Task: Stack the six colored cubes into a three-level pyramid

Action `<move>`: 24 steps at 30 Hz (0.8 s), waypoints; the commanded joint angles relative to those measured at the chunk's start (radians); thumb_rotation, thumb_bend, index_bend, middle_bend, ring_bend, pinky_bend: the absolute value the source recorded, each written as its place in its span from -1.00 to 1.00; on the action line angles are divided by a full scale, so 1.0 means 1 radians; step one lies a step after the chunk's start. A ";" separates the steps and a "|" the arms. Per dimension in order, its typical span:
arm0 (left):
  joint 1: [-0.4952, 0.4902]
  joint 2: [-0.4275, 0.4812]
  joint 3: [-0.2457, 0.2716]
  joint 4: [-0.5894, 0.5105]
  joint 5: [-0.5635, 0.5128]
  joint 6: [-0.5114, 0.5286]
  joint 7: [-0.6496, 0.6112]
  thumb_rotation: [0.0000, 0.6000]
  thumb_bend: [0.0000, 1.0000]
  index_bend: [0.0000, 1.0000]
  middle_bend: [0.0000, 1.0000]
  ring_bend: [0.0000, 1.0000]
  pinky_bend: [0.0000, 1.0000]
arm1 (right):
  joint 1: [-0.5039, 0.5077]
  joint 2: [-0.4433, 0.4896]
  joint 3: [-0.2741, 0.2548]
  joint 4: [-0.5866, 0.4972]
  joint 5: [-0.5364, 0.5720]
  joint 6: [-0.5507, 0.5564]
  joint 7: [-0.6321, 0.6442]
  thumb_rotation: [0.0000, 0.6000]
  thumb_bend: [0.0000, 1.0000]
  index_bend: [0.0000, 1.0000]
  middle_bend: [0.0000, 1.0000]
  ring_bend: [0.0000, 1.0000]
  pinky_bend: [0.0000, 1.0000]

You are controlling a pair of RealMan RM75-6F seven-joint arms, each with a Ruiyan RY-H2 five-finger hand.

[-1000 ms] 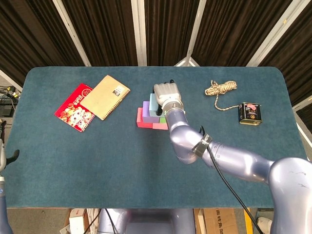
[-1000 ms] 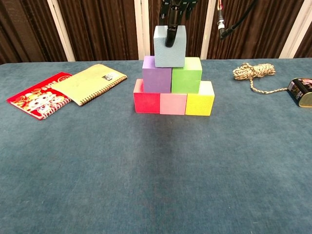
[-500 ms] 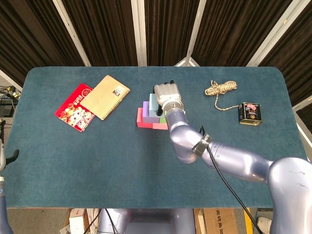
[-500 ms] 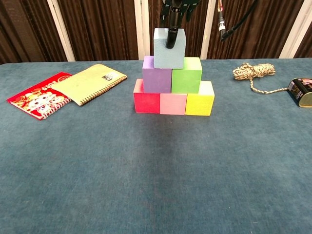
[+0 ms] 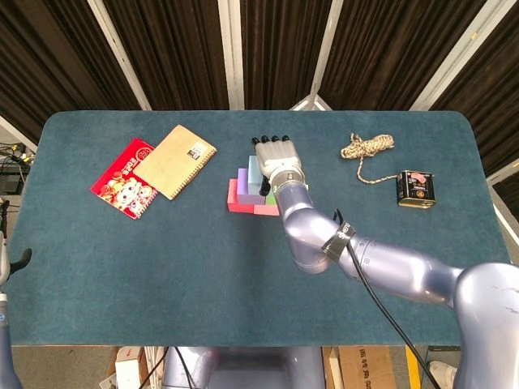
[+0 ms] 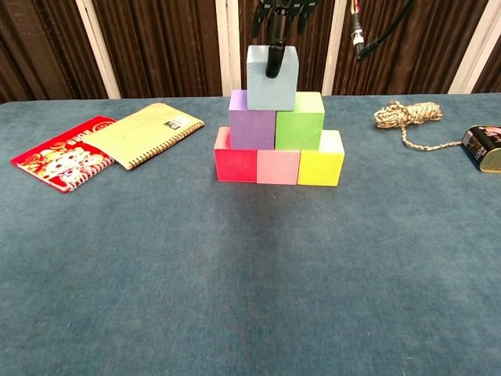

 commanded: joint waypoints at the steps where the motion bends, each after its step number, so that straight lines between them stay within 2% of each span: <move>1: 0.000 0.000 0.000 0.001 0.000 0.000 0.000 1.00 -0.37 -0.84 -0.79 -1.00 -1.00 | -0.005 0.010 0.010 -0.013 -0.004 -0.004 0.007 1.00 -0.60 -1.00 -0.95 -1.00 -1.00; 7: 0.000 0.001 0.001 0.005 0.005 -0.003 -0.010 1.00 -0.37 -0.83 -0.80 -1.00 -1.00 | -0.048 0.076 0.044 -0.102 -0.066 -0.023 0.078 1.00 -0.62 -1.00 -0.97 -1.00 -1.00; 14: -0.001 0.005 0.004 0.003 0.011 -0.012 -0.023 1.00 -0.37 -0.84 -0.81 -1.00 -1.00 | -0.146 0.253 0.084 -0.316 -0.151 -0.015 0.179 1.00 -0.62 -1.00 -0.97 -1.00 -1.00; 17: 0.002 0.010 0.008 -0.005 0.020 -0.013 -0.035 1.00 -0.37 -0.84 -0.80 -1.00 -1.00 | -0.248 0.354 0.123 -0.451 -0.273 -0.027 0.290 1.00 -0.62 -1.00 -0.97 -1.00 -1.00; 21: 0.007 0.020 0.013 -0.017 0.038 -0.006 -0.054 1.00 -0.37 -0.84 -0.80 -1.00 -1.00 | -0.442 0.463 0.171 -0.630 -0.544 0.003 0.479 1.00 -0.62 -1.00 -0.97 -1.00 -1.00; 24: 0.014 0.027 0.012 -0.024 0.049 0.003 -0.076 1.00 -0.37 -0.84 -0.79 -1.00 -1.00 | -0.590 0.523 0.171 -0.736 -0.739 0.033 0.593 1.00 -0.62 -1.00 -0.97 -1.00 -1.00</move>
